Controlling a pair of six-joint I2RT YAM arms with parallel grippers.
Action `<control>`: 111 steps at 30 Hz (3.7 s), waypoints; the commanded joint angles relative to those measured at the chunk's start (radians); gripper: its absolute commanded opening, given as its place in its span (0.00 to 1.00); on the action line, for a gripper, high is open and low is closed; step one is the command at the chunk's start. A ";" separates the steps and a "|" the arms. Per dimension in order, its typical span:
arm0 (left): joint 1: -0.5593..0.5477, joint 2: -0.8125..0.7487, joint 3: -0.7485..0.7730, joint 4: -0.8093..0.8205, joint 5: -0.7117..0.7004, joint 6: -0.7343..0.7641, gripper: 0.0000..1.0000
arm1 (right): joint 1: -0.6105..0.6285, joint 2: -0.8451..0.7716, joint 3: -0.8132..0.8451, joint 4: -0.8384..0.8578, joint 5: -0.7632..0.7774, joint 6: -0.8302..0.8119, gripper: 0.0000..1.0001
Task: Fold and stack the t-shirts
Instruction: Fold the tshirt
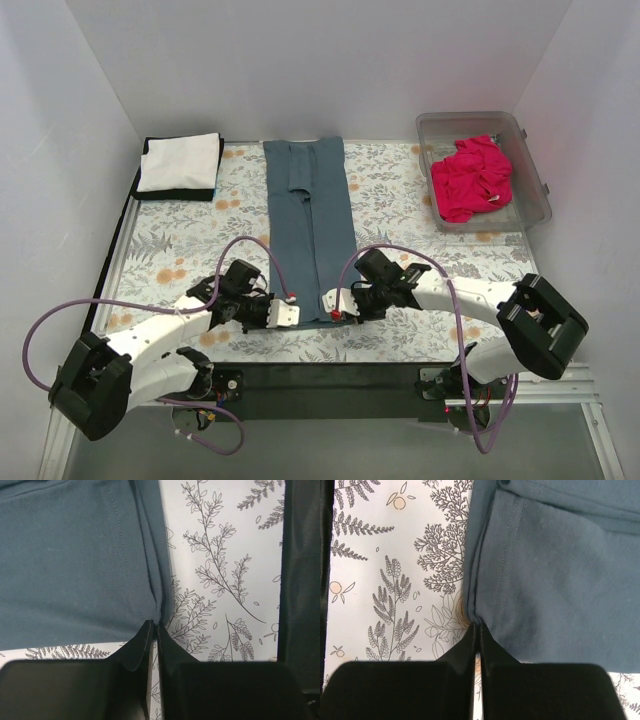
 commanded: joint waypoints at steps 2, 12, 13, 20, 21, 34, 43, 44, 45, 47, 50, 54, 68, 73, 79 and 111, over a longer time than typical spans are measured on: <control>-0.007 -0.064 0.016 -0.082 0.009 0.032 0.00 | 0.005 -0.046 0.030 -0.090 0.019 0.030 0.01; -0.007 -0.152 0.106 -0.283 0.122 -0.015 0.00 | 0.098 -0.187 0.051 -0.160 -0.019 0.141 0.01; -0.007 -0.152 0.118 -0.291 0.123 -0.063 0.00 | 0.097 -0.192 0.057 -0.162 -0.003 0.150 0.01; 0.036 -0.130 0.230 -0.243 0.100 -0.145 0.00 | 0.022 -0.184 0.137 -0.169 0.020 0.055 0.01; 0.072 -0.112 0.245 -0.234 0.107 -0.131 0.00 | 0.010 -0.173 0.154 -0.174 0.022 0.027 0.01; 0.352 0.303 0.534 -0.072 0.195 0.010 0.00 | -0.210 0.127 0.460 -0.176 -0.018 -0.189 0.01; 0.444 0.577 0.733 0.008 0.215 0.046 0.00 | -0.325 0.382 0.723 -0.177 -0.055 -0.275 0.01; 0.450 0.597 0.764 0.010 0.216 0.052 0.00 | -0.334 0.402 0.765 -0.176 -0.056 -0.281 0.01; 0.453 0.615 0.782 0.019 0.216 0.053 0.00 | -0.340 0.422 0.787 -0.176 -0.061 -0.289 0.01; 0.459 0.663 0.810 0.033 0.218 0.047 0.00 | -0.356 0.478 0.835 -0.177 -0.067 -0.290 0.01; 0.465 0.727 0.871 0.042 0.218 0.055 0.00 | -0.372 0.554 0.917 -0.176 -0.073 -0.297 0.01; 0.485 0.805 0.917 0.094 0.201 0.049 0.00 | -0.386 0.635 1.000 -0.177 -0.078 -0.295 0.01; 0.508 0.810 0.918 0.269 0.127 -0.155 0.57 | -0.428 0.652 1.073 -0.061 -0.019 -0.160 0.80; 0.511 0.588 0.754 0.205 0.213 -0.132 0.57 | -0.400 0.442 0.881 -0.111 -0.068 -0.151 0.67; 0.456 0.367 0.496 0.125 0.244 -0.071 0.47 | -0.310 0.273 0.592 -0.150 -0.059 -0.175 0.50; 0.307 0.568 0.307 0.369 0.038 0.041 0.29 | -0.213 0.465 0.395 0.024 0.079 -0.180 0.25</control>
